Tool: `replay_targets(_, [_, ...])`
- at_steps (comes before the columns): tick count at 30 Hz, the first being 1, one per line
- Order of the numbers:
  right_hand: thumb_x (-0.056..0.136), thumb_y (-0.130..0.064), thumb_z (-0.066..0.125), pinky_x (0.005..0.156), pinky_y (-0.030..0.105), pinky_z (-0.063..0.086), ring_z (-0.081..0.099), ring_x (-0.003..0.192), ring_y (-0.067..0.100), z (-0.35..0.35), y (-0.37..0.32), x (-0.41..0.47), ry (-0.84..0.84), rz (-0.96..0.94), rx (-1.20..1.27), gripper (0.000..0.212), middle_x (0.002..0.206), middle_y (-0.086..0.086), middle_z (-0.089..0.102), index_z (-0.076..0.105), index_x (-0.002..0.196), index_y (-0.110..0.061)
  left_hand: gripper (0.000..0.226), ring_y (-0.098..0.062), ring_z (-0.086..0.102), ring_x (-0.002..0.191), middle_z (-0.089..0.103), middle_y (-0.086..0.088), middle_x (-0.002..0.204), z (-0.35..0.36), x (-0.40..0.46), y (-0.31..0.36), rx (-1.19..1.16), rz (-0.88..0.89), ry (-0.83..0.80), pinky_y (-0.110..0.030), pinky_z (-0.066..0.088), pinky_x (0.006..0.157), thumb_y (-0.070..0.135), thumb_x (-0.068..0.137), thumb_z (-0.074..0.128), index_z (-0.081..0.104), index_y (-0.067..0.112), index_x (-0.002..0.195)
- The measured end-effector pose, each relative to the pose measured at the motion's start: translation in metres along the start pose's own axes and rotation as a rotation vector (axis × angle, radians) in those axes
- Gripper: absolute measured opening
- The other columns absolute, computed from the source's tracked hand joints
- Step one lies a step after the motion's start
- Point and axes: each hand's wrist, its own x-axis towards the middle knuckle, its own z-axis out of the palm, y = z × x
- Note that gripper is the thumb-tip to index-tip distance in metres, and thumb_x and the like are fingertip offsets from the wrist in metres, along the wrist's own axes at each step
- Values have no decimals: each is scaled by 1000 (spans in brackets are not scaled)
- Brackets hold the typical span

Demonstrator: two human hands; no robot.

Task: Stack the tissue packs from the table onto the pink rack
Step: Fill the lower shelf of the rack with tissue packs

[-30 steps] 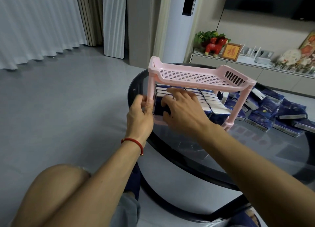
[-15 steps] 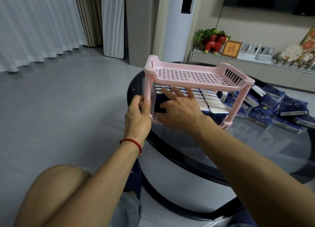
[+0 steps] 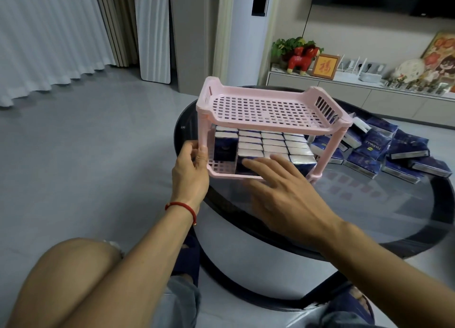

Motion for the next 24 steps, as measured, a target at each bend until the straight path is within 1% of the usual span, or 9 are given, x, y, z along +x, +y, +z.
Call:
replay_targets(5, [102, -27, 47, 100, 42, 47, 59, 116, 27, 2, 27, -58, -2, 18, 4, 25, 132, 5, 61, 68, 109, -17, 19, -15, 70, 98, 71, 7, 108, -2, -5, -1, -25, -7, 28, -47, 62, 84, 49, 103, 50, 57, 34, 111])
replay_targets(7, [97, -29, 50, 92, 43, 52, 62, 111, 26, 1, 46, -71, -41, 127, 34, 25, 126, 2, 64, 70, 109, -19, 21, -16, 68, 103, 68, 5, 114, -2, -12, 0, -18, -7, 75, -42, 61, 88, 42, 101, 58, 56, 30, 118])
replay_targets(9, [93, -30, 56, 86, 45, 55, 63, 108, 25, 3, 70, -82, -96, 279, 66, 26, 123, 0, 66, 70, 113, -22, 29, -21, 62, 109, 58, 1, 120, -1, -22, 0, 65, 28, 163, -39, 57, 92, 26, 97, 67, 53, 22, 122])
replay_targets(12, [94, -29, 62, 89, 42, 55, 61, 112, 25, 9, 110, -98, -143, 558, 66, 30, 127, 2, 63, 65, 123, -22, 38, -28, 54, 109, 45, 3, 113, 4, -43, 3, 181, 179, 232, -49, 55, 90, 5, 87, 71, 49, 23, 113])
replay_targets(16, [94, -30, 61, 99, 50, 48, 49, 127, 33, 25, 153, -114, -161, 925, 11, 51, 144, 13, 48, 48, 141, -15, 41, -23, 58, 103, 49, 0, 112, 28, -77, 18, 145, 374, 46, -45, 57, 84, -9, 81, 66, 51, 20, 106])
replay_targets(18, [97, -30, 56, 105, 55, 41, 40, 137, 36, 34, 164, -119, -201, 978, 20, 57, 155, 13, 38, 38, 150, -17, 40, -22, 58, 101, 53, -1, 109, 44, -90, 19, 163, 458, -34, -46, 55, 84, -10, 78, 64, 53, 17, 105])
replay_targets(20, [101, -31, 50, 106, 56, 40, 40, 139, 35, 41, 171, -120, -215, 992, 65, 55, 158, 9, 35, 34, 152, -19, 41, -19, 57, 100, 53, -1, 106, 60, -97, 19, 171, 476, -97, -46, 54, 84, -10, 75, 63, 55, 16, 106])
replay_targets(22, [101, -30, 52, 100, 55, 47, 51, 127, 34, 45, 173, -118, -184, 982, 52, 46, 147, 11, 46, 43, 144, -16, 42, -16, 57, 99, 53, 2, 105, 71, -103, 23, 158, 469, -159, -43, 54, 83, -10, 76, 63, 55, 17, 107])
replay_targets(24, [97, -25, 59, 85, 52, 54, 60, 105, 36, 45, 174, -118, -123, 954, 5, 32, 126, 13, 56, 53, 126, -13, 40, -14, 57, 100, 54, 4, 105, 83, -109, 29, 151, 474, -235, -41, 54, 84, -8, 79, 63, 55, 18, 108])
